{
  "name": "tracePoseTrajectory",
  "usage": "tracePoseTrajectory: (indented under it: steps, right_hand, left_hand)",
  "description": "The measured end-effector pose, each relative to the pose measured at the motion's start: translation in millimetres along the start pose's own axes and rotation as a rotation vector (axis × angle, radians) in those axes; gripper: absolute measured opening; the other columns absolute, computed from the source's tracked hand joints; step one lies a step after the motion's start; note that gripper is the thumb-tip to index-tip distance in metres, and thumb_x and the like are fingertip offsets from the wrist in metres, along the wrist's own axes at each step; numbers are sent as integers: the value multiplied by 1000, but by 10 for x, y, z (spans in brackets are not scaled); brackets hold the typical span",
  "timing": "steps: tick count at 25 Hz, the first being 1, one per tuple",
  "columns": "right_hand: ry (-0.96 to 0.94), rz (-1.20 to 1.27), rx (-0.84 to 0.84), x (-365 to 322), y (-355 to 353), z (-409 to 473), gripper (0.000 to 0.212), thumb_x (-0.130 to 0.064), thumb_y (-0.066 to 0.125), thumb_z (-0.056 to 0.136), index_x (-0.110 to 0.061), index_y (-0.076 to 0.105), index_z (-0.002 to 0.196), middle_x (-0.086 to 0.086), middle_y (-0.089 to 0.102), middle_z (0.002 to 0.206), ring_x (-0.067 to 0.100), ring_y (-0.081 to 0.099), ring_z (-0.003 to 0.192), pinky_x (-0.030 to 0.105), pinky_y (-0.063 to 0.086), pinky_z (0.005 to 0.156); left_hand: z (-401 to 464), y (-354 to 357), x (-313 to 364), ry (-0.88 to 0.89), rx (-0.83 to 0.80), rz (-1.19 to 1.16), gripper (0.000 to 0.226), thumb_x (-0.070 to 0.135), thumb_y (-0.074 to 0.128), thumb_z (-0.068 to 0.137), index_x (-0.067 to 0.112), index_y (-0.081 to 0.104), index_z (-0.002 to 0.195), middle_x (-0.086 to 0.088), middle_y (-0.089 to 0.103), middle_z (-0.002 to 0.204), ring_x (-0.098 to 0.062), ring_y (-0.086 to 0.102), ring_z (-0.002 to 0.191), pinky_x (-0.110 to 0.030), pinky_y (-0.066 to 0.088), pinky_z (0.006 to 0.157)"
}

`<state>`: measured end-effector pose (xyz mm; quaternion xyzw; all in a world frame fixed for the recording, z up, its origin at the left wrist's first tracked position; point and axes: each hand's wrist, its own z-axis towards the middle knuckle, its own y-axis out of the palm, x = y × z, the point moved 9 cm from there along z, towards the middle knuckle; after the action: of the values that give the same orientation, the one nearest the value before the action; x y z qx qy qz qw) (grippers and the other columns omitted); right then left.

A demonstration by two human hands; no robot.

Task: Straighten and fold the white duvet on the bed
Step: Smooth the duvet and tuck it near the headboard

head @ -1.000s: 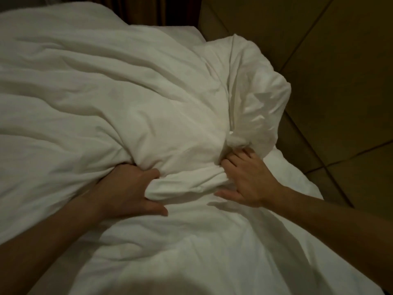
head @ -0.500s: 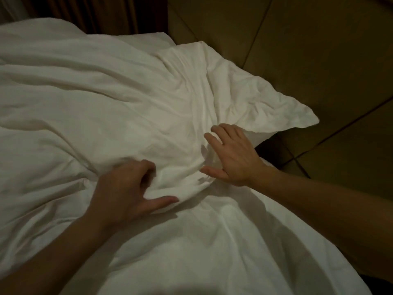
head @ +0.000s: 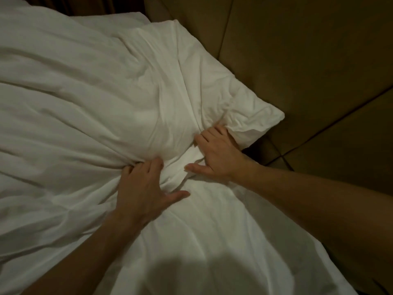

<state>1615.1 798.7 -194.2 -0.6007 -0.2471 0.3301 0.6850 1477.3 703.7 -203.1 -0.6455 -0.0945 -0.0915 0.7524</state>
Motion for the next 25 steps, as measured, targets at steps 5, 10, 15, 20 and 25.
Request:
tracePoseTrajectory:
  steps: [5,10,15,20,25]
  right_hand:
    - [174,62,-243,-72,396,-46,89,-89,16,79,-18,64,101,2,65,75,25,63,75,34,33,72]
    - [238,120,-294,-425,-8,-372,92,-95,6,74,-21,59,91,-9,44,70,15,51,68,31,26,69]
    - [385,348,-123,-789,42,-950,91,-91,11,82,-18,62,97,-2,63,75,21,59,67,33,34,68]
    - [414,308,-23,-750,216,-1004,80,-82,22,92,-14,62,99,2,61,90,21,53,82,38,38,78]
    - [449,135,175,-607,-369,-627,83,-74,23,95,-11,51,140,16,45,148,31,35,138,48,22,118]
  left_hand:
    - [-14,128,-236,29,-107,10,77,96,41,55,23,50,78,0,62,55,-26,63,53,-31,37,60]
    - [-135,-227,-477,8,-290,-80,90,106,32,36,33,49,85,11,58,59,-18,64,64,-29,35,57]
    - [-439,-374,-461,44,-355,-50,89,108,37,33,32,37,80,10,51,52,-10,59,54,-30,39,51]
    - [-465,-129,-355,45,-355,-113,85,101,49,42,32,41,90,13,55,70,-17,63,67,-33,43,57]
    - [-213,-995,-254,239,137,-36,64,66,41,91,14,60,122,-8,62,115,-31,59,104,-43,44,88]
